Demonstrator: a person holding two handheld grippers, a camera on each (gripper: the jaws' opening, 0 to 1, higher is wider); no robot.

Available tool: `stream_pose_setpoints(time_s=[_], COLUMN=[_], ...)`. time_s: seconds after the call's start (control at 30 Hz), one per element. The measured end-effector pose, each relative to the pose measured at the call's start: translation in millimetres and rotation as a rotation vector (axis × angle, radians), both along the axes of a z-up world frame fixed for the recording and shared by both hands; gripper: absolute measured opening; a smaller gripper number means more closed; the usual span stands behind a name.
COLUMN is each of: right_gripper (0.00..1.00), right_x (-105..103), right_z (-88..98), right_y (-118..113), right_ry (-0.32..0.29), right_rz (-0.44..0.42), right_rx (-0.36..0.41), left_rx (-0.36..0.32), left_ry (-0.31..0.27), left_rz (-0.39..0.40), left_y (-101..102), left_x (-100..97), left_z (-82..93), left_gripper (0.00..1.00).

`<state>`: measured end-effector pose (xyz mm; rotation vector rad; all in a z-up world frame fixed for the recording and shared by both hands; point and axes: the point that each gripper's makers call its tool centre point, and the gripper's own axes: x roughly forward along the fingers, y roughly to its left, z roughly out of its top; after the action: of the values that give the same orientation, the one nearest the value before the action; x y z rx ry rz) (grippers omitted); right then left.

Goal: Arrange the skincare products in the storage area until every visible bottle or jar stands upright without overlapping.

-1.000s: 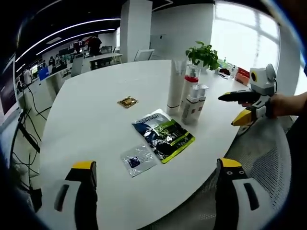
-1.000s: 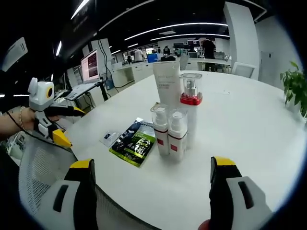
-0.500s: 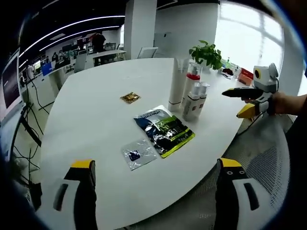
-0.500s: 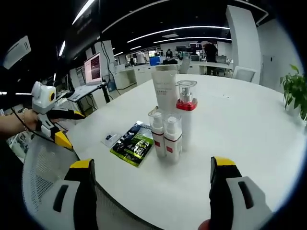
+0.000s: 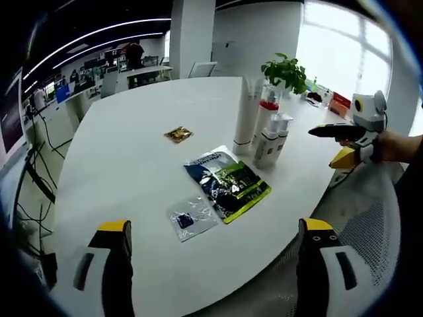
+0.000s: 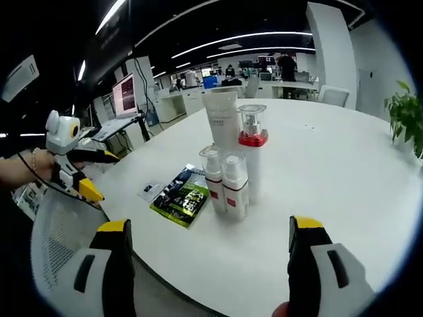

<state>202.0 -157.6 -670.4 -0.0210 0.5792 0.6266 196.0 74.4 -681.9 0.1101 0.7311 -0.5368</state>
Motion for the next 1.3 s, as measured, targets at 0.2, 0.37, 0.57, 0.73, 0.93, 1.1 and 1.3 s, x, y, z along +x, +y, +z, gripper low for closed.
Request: stream_pose_setpoints(time_s=[0.2, 0.37, 0.57, 0.73, 0.93, 1.1, 1.3], right_gripper=[0.97, 0.97, 0.95, 0.95, 0.95, 0.93, 0.94], right_x=[0, 0, -2, -4, -2, 0, 1], right_z=[-0.4, -0.8, -2.1, -3.8, -5.0, -6.1, -6.9], right_y=[-5, -6, -3, 0, -5, -10, -10], right_ry=[-0.004, -0.002, -0.021, -0.035, -0.013, -0.001, 0.005], right_rz=[-0.015, -0.013, 0.016, 0.042, 0.012, -0.016, -0.022], right_rx=[-0.015, -0.011, -0.052, -0.088, -0.066, -0.053, -0.044], left_rx=[0.062, 0.050, 0.062, 0.085, 0.083, 0.073, 0.065], left_ry=[0.035, 0.049, 0.054, 0.062, 0.088, 0.124, 0.141], left_rz=[0.056, 0.059, 0.069, 0.079, 0.077, 0.100, 0.135], left_y=[3, -6, -11, -16, -24, -31, -38], left_x=[18.9, 36.2, 64.0, 90.3, 111.8, 127.5, 147.2], left_z=[-13.5, -14.2, -15.0, -18.2, -22.3, -29.1, -35.2], left_gripper=[0.90, 0.94, 0.92, 0.91, 0.90, 0.89, 0.88])
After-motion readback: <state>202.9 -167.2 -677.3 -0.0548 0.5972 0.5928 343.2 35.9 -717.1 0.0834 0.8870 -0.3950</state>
